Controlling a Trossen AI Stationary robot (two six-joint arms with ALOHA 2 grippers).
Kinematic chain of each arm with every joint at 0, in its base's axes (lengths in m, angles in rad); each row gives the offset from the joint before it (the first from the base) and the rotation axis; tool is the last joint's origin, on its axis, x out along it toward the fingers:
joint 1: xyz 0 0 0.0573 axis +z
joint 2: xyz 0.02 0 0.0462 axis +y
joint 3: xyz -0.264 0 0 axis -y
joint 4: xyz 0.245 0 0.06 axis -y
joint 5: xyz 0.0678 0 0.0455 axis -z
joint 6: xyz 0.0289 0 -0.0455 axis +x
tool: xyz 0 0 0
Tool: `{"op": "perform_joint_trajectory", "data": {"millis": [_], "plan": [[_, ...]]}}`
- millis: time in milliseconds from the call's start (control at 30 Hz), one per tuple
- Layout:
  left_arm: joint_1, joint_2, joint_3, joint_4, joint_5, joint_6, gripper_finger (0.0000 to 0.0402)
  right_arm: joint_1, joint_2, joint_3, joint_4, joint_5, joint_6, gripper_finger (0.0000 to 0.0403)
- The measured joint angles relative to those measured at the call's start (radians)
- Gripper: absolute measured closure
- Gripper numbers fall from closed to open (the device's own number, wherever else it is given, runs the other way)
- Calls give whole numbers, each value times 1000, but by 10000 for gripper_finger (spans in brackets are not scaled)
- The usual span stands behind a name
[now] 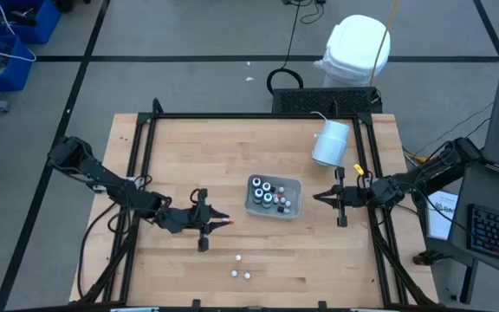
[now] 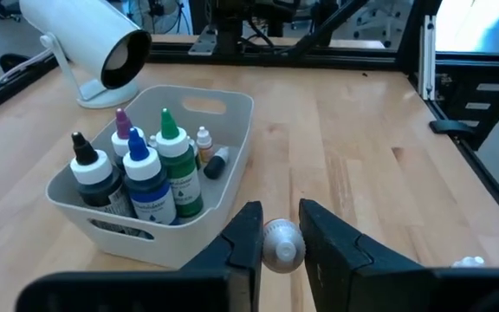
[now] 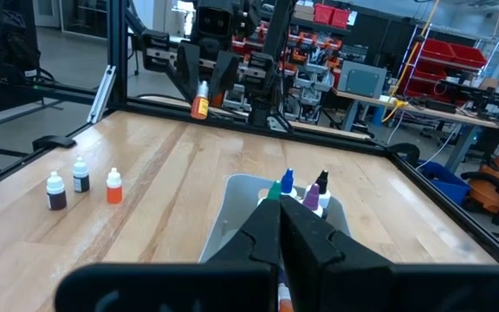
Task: Pick & Place food coloring
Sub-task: Put the small yellow bottle into the gray bin
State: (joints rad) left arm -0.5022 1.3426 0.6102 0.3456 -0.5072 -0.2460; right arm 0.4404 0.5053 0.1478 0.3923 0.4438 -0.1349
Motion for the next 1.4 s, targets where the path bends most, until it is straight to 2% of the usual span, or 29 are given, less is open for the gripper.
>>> {"op": "perform_joint_trajectory", "data": {"millis": [267,433,667,933,1033,1200,1400], "plan": [[16,10,11,124,-1,-27,338,0,0,0,0,0,13,403],[44,78,125,110,23,38,337,0,0,0,0,1,10,403],[100,250,397,-37,62,174,338,0,0,0,8,0,1,403],[200,456,744,-378,72,246,337,0,0,0,8,0,-4,403],[256,518,844,-477,142,271,337,0,0,0,10,0,-8,403],[350,622,997,-572,328,271,337,0,0,0,14,0,-9,403],[433,759,1158,-691,365,274,337,0,0,0,16,0,-9,403]]}}
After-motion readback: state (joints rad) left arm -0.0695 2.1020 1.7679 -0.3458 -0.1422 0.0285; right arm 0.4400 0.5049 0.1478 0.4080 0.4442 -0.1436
